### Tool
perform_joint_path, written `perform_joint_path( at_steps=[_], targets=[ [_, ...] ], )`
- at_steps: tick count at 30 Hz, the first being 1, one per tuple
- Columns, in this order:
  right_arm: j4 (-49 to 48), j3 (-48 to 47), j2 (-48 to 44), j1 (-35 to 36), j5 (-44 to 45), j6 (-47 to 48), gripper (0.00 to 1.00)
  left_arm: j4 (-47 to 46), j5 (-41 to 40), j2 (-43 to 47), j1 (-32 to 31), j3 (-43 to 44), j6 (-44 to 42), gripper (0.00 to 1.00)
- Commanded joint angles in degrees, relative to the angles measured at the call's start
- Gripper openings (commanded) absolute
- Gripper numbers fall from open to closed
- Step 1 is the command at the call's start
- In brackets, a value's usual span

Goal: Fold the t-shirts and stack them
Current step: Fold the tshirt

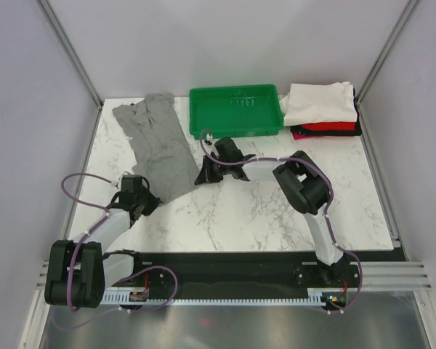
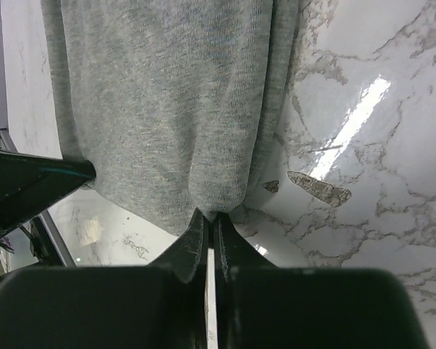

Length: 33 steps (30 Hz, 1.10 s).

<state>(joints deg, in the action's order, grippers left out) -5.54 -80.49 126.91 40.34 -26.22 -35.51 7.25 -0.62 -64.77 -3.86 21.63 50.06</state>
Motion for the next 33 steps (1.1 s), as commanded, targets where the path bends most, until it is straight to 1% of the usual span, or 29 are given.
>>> perform_joint_path(
  at_steps=[1, 3, 4, 6, 7, 8, 10, 11, 12, 13, 17, 19, 20, 23, 26, 29, 33],
  targets=[
    [3.3, 2.9, 2.6, 0.1, 2.4, 0.9, 0.0, -0.6, 1.9, -0.5, -0.8, -0.7, 0.7, 0.02],
    [3.4, 3.9, 1.2, 0.0, 2.4, 0.8, 0.0, 0.0, 2.4, 0.1, -1.4, 0.1, 0.1, 0.02],
    [3.4, 4.6, 0.2, -0.1, 2.2, 0.7, 0.0, 0.8, 2.4, 1.7, -1.6, 0.6, 0.0, 0.02],
    [3.3, 7.6, -3.3, -0.1, 2.2, 0.4, 0.0, 4.5, 2.3, 4.1, -2.2, 2.0, -0.3, 0.02],
    [3.3, 8.8, -4.7, -0.1, 2.3, 0.0, 0.0, 5.9, 2.3, 7.1, -2.4, 2.4, -0.2, 0.02],
    [3.3, 10.2, -6.3, 0.0, 2.3, -0.2, 0.0, 9.7, 2.8, 9.0, -2.5, 2.8, -0.1, 0.02],
    [3.5, 14.5, -11.7, 0.1, 2.5, -0.6, 0.0, 13.3, 3.8, 12.6, -2.8, 4.5, 0.4, 0.02],
    [3.6, 15.9, -13.6, 0.2, 2.6, -1.2, 0.0, 15.1, 4.9, 16.3, -3.0, 5.1, 0.4, 0.02],
    [4.7, 18.4, -17.5, 0.4, 3.1, -1.4, 0.0, 18.0, 5.5, 17.8, -3.3, 6.6, 0.2, 0.02],
    [5.4, 19.4, -19.6, 0.9, 3.9, -1.5, 0.0, 19.7, 6.3, 19.3, -3.4, 7.3, -0.5, 0.02],
    [13.2, 23.8, -31.2, 3.3, 8.5, -1.8, 0.0, 28.4, 10.5, 24.8, -4.1, 11.1, -1.5, 0.02],
    [15.4, 25.5, -35.1, 4.9, 10.2, -2.7, 0.0, 33.1, 12.1, 26.8, -4.7, 12.0, -1.1, 0.02],
    [16.4, 26.3, -39.0, 5.4, 11.4, -3.3, 0.0, 34.4, 13.4, 28.1, -4.8, 12.7, -0.7, 0.02],
    [19.9, 30.1, -45.0, 7.6, 13.4, -7.1, 0.0, 39.2, 16.3, 33.4, -5.4, 14.0, 1.0, 0.02],
    [23.9, 32.5, -53.7, 11.0, 15.5, -11.9, 0.0, 43.5, 19.5, 38.0, -5.5, 14.3, 2.7, 0.02],
    [26.8, 34.5, -59.3, 15.6, 18.8, -17.0, 0.0, 45.8, 22.9, 42.7, -5.6, 14.4, 4.5, 0.02],
    [30.7, 36.5, -63.8, 24.0, 25.6, -23.4, 0.0, 50.6, 24.3, 47.1, -5.6, 17.0, 5.2, 0.02]
  ],
)
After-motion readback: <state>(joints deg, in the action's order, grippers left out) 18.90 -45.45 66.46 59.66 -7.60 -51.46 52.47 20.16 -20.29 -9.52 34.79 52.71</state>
